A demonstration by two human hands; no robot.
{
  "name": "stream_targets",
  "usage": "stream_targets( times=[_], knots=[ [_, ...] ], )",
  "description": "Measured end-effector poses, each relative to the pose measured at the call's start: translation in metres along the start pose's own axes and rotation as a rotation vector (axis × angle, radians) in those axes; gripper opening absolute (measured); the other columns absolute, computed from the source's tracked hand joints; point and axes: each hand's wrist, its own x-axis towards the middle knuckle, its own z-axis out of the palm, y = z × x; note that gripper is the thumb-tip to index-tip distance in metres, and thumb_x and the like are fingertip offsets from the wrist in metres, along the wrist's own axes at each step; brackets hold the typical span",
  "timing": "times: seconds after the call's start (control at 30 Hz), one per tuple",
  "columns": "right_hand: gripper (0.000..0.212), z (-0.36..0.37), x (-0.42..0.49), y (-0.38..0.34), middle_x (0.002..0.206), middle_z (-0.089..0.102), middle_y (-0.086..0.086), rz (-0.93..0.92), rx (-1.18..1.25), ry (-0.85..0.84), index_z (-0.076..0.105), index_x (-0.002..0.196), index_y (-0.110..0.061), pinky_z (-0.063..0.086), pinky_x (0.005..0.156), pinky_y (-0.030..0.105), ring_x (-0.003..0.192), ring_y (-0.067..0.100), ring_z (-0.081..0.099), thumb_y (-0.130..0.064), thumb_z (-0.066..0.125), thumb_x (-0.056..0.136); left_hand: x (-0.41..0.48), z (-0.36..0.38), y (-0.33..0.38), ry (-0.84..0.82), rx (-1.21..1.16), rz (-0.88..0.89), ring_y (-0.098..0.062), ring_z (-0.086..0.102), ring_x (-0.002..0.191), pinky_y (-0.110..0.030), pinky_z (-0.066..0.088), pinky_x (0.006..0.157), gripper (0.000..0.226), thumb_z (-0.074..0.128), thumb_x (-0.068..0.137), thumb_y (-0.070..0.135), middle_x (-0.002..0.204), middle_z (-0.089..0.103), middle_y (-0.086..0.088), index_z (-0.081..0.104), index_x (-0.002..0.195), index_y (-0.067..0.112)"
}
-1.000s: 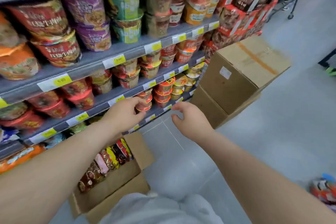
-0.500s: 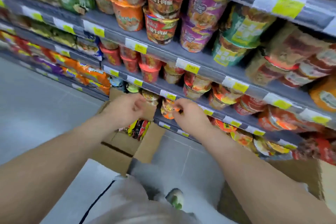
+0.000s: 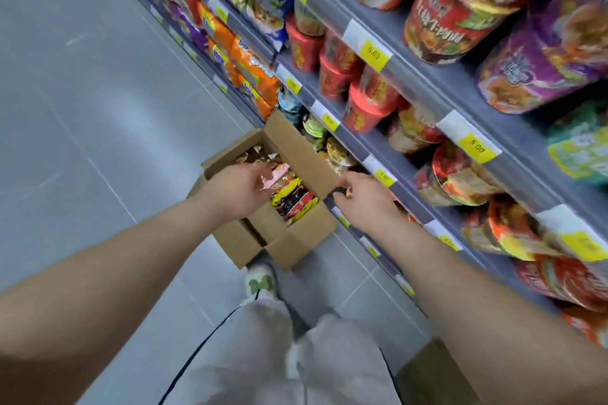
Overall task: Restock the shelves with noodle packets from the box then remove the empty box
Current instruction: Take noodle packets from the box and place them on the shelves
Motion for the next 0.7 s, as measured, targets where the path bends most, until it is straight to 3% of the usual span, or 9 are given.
stream_targets(
  times=[0.2,0.4,0.53,0.7],
  knots=[
    [0.028,0.082,0.079,0.062,0.116,0.061,0.01,0.037,-0.064,-0.173,0.061,0.115,-0.014,0.047,0.085,0.034,0.105,0.029,0.056,-0.019,0.052,0.089,0.052,0.094,-0.032,-0.055,-0.085,-0.153,-0.022,0.062,0.097,-0.031,0.049,0.084,0.033,0.055,0.09,0.025,0.106,0.066,0.0,0.057,0.123,0.019],
    [0.031,0.192,0.167,0.127,0.116,0.059,0.012,-0.087,-0.194,-0.256,0.057,0.119,-0.014,0.047,0.08,0.033,0.105,0.03,0.055,-0.015,0.05,0.089,0.119,0.23,-0.084,-0.071,-0.14,-0.24,-0.022,0.061,0.1,-0.023,0.041,0.077,0.036,0.052,0.092,0.02,0.111,0.065,-0.005,0.055,0.127,0.014],
    [0.034,0.268,0.225,0.164,0.121,0.057,0.011,-0.178,-0.306,-0.309,0.057,0.122,-0.014,0.047,0.089,0.038,0.112,0.031,0.051,-0.011,0.049,0.089,0.174,0.33,-0.122,-0.116,-0.143,-0.28,-0.023,0.061,0.1,-0.024,0.044,0.08,0.037,0.049,0.092,0.017,0.113,0.065,-0.004,0.054,0.129,0.019],
    [0.028,0.328,0.286,0.187,0.111,0.061,0.012,-0.37,-0.46,-0.318,0.06,0.112,-0.013,0.048,0.083,0.035,0.103,0.031,0.055,-0.006,0.048,0.088,0.236,0.408,-0.154,-0.056,-0.072,-0.245,-0.024,0.059,0.108,-0.032,0.049,0.09,0.047,0.051,0.086,0.005,0.121,0.064,-0.005,0.055,0.13,0.021]
  ],
)
